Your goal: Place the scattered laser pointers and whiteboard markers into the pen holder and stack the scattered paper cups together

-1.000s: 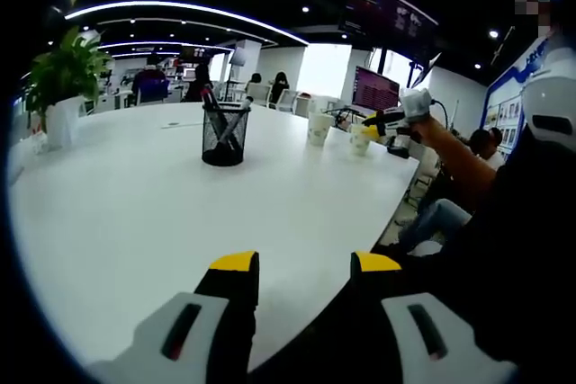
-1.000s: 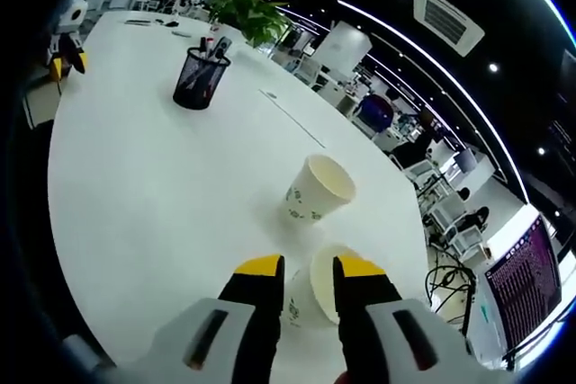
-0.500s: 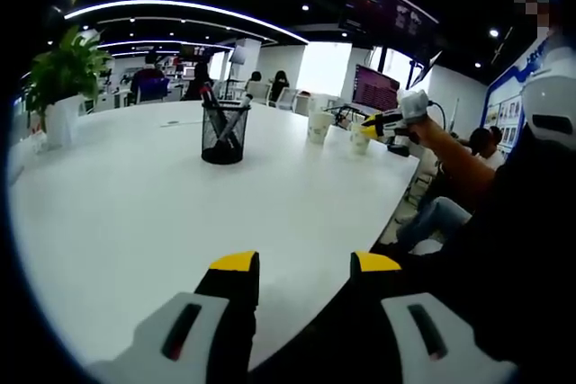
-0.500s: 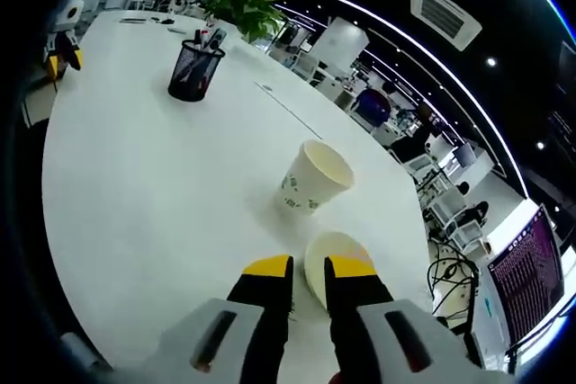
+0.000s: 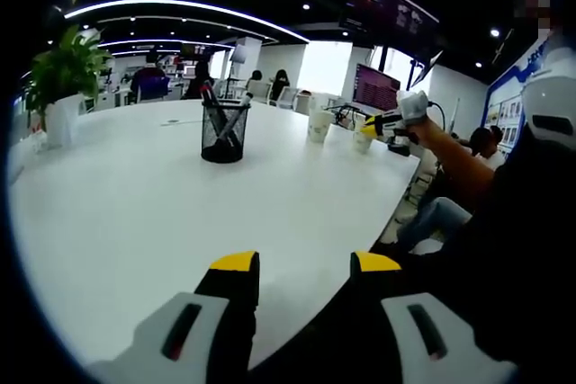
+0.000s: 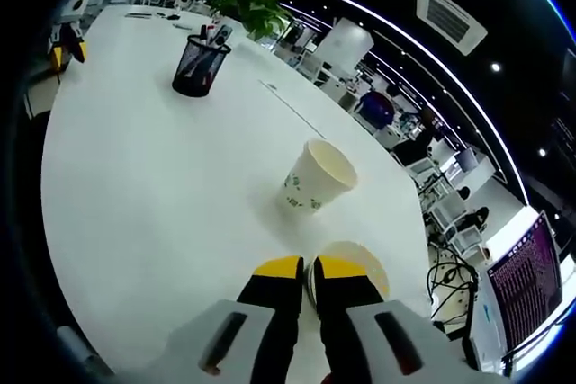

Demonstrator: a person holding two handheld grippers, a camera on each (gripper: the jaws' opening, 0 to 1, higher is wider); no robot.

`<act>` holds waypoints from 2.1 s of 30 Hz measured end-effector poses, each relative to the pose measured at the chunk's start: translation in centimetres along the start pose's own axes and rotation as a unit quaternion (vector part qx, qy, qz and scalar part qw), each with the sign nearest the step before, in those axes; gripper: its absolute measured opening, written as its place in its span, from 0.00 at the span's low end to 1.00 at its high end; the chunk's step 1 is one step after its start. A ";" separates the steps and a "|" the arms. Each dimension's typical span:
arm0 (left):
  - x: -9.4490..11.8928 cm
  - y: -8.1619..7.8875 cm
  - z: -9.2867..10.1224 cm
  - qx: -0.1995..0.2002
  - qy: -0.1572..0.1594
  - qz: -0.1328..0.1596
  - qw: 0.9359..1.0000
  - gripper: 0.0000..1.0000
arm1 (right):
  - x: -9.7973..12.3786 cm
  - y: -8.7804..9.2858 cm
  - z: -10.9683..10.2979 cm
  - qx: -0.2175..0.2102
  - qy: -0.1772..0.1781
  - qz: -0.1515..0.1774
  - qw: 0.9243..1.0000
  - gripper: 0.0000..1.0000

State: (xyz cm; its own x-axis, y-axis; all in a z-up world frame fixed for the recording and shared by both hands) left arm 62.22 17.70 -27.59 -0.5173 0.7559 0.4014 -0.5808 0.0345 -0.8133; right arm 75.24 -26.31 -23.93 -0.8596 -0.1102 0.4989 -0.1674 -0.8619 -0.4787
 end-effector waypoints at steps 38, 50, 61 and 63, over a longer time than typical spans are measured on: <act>0.2 -0.6 0.5 -0.009 0.003 0.009 1.000 0.43 | 2.7 -3.5 3.0 -0.015 0.031 0.067 0.997 0.08; 0.0 -0.7 0.6 -0.010 0.005 0.008 1.000 0.44 | 3.0 -5.0 4.0 -0.004 0.038 0.080 0.996 0.08; 0.1 -0.5 0.5 -0.008 0.005 0.008 1.000 0.44 | 2.9 -5.9 4.5 0.004 0.040 0.087 0.995 0.08; 0.1 -0.5 0.4 -0.008 0.005 0.008 1.000 0.44 | 2.7 -6.1 4.6 0.006 0.041 0.087 0.995 0.08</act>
State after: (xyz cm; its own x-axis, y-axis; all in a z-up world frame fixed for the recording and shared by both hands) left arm 62.16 17.46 -27.00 -0.5197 0.7628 0.3847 -0.5626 0.0333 -0.8260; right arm 76.14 -23.68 -16.33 -0.9118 -0.2179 0.3481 -0.0073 -0.8389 -0.5442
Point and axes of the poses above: the point that each gripper's makers call its tool centre point, and the gripper's own axes: x roughly backward along the fingers, z roughly to its right, y roughly out of its underside, the point moved 2 cm from there along x, roughly backward along the fingers, and after that the axes turned 14 degrees about x, right-handed, at the moved point
